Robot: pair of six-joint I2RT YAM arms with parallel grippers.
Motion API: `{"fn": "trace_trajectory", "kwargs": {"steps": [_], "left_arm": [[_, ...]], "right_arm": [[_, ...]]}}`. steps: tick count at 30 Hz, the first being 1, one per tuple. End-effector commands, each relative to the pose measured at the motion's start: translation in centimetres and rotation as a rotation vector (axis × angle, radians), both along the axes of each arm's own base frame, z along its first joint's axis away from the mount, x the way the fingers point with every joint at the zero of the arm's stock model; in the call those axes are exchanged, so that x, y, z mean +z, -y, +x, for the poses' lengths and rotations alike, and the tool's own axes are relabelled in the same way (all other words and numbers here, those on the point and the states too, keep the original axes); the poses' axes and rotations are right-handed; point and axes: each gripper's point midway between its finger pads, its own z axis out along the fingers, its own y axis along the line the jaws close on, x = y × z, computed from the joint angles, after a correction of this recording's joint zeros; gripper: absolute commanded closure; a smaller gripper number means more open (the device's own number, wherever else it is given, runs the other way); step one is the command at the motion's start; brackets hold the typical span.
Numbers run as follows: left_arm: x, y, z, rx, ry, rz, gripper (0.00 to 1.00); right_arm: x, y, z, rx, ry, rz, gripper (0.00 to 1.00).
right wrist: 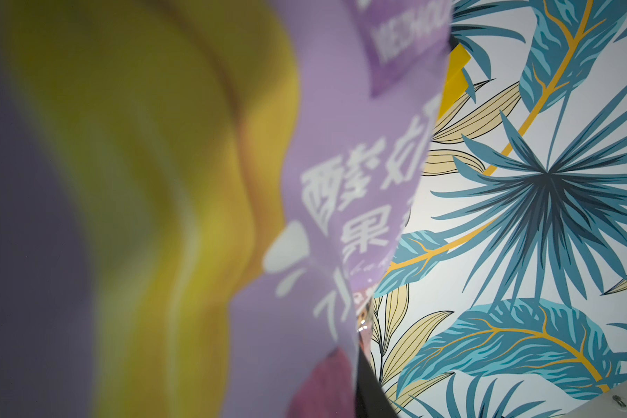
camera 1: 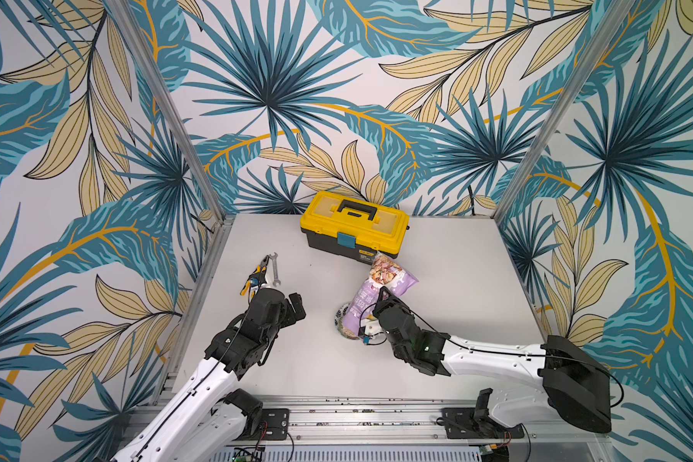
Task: Pour the oats into the breakfast bowl
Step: Pour the oats into the bowl.
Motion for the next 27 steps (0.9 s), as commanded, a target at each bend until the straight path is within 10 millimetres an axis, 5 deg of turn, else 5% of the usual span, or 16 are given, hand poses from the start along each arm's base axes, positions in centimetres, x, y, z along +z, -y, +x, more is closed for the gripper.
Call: {"fn": "trace_trajectory", "kwargs": {"steps": [1,7,27], "left_arm": [[0.0,-0.3,-0.1,0.003,-0.001,0.013,0.00],[0.0,-0.2,0.0,-0.001,-0.001,0.012,0.00],[0.1,-0.1,0.2,-0.014,-0.001,0.019,0.00]], "right_arm": [[4.7,0.6,0.9,-0.072,0.060,0.145,1.00],[3.7,1.1,0.9,-0.106,-0.018,0.094,1.00],[4.8,0.6,2.1,-0.217,-0.011,0.069,1.00]]}}
